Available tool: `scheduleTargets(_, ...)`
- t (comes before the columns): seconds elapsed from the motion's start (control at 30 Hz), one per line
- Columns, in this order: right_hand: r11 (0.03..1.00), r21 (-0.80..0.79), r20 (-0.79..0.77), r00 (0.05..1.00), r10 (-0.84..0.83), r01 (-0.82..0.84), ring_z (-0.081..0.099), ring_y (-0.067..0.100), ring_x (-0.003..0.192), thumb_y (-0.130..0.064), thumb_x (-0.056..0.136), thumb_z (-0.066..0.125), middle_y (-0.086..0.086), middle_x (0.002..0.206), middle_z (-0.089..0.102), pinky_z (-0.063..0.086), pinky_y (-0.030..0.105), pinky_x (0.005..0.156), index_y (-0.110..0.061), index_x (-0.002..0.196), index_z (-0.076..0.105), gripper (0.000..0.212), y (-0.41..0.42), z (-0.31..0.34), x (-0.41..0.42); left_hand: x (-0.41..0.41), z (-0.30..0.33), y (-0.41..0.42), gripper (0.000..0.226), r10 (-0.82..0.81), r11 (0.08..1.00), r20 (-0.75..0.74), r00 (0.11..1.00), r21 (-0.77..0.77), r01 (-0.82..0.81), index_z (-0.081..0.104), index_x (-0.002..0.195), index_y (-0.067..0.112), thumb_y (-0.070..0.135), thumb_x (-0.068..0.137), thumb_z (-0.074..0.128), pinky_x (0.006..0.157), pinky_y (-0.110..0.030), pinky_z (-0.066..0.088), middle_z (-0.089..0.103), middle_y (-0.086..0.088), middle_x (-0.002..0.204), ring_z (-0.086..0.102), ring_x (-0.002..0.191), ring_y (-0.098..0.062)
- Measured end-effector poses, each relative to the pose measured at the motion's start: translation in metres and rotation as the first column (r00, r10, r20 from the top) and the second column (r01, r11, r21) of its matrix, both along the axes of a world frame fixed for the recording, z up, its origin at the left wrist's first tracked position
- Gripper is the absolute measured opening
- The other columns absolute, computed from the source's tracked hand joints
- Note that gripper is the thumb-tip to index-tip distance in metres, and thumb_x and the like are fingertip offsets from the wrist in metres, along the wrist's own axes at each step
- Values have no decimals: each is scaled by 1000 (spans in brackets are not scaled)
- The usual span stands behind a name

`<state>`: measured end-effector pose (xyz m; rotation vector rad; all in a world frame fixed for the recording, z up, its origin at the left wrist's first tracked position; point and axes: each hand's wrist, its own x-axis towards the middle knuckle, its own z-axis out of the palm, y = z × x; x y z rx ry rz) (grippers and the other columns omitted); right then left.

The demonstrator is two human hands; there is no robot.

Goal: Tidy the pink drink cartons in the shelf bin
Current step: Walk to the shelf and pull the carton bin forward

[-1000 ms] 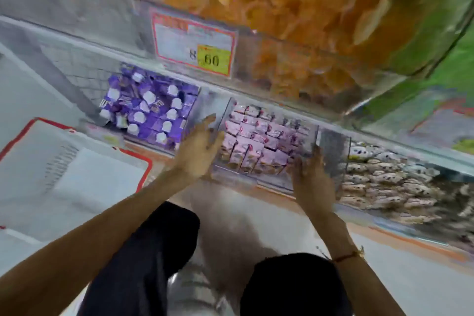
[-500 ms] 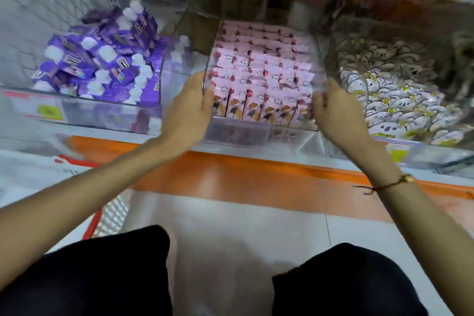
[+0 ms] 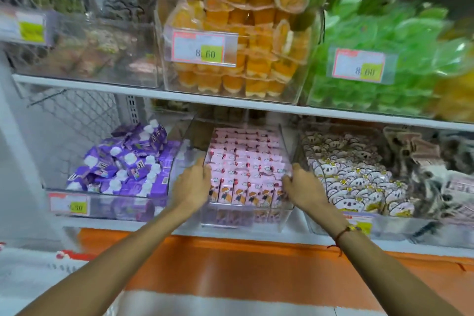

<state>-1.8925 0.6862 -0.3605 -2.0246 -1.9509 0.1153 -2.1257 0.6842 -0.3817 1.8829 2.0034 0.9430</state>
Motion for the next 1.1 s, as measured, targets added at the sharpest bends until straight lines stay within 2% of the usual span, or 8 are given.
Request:
scheduleTargets(0.2,996,71,-28,998,-60,61,63,34,76,-20,93,49,19,77,64,38,28,57,1,79,60,28,0,9,2,-4,9,2,27,-44,999,35,998,-31,45,48,88,12,27,104,32,62,-36,39,60,-13,76,58,75,-33)
scheduleTargets(0.3,990,107,-101,992,-76,87,62,32,66,-15,88,51,17,68,64,45,31,53,2,73,61,24,2,18,0,-3,22,7,29,-27,999,68,997,-24,29,47,84,13,29,104,33,71,-39,44,64,-20,88,60,87,-40)
scheduleTargets(0.47,984,156,-122,991,-63,81,57,29,60,-12,81,55,11,62,64,38,25,49,-5,70,64,16,5,41,1,-6,46,14,27,-25,999,42,999,40,23,48,79,14,23,101,37,66,-37,37,65,-18,91,58,98,-40)
scheduleTargets(0.67,981,194,-71,997,-5,19,50,27,48,-14,80,59,-4,43,46,32,24,45,-19,52,43,33,-32,41,12,-11,41,-19,27,-80,991,-10,997,107,80,49,75,22,28,100,41,68,-41,47,62,-18,85,60,82,-41)
scheduleTargets(0.77,982,190,-50,999,13,-3,43,26,52,-22,86,59,-6,45,40,23,28,47,-22,61,41,31,-48,23,15,-11,19,-41,21,-89,991,-15,996,98,90,57,88,26,32,101,41,60,-38,43,50,-2,56,61,72,-37)
scheduleTargets(0.9,965,259,-136,987,88,-50,51,28,56,-23,91,55,-3,56,52,26,26,44,-22,87,54,4,-45,8,21,-9,3,-46,27,-19,989,13,1000,150,16,60,117,25,35,100,42,58,-37,39,52,4,55,60,68,-33)
scheduleTargets(1.0,958,282,-132,987,92,-52,59,33,64,-22,93,51,6,75,60,45,34,54,-21,126,49,33,-39,-1,18,-2,-2,-41,33,32,988,-20,999,150,-28,51,129,26,35,101,37,64,-36,39,68,-5,81,64,85,-35)
scheduleTargets(1.1,956,282,-184,974,134,-78,49,24,57,-24,97,43,6,75,56,42,34,54,-26,138,39,41,-42,-11,12,1,-7,-39,39,55,986,-42,998,161,-48,39,141,25,32,103,30,65,-33,35,68,-9,109,63,96,-36)
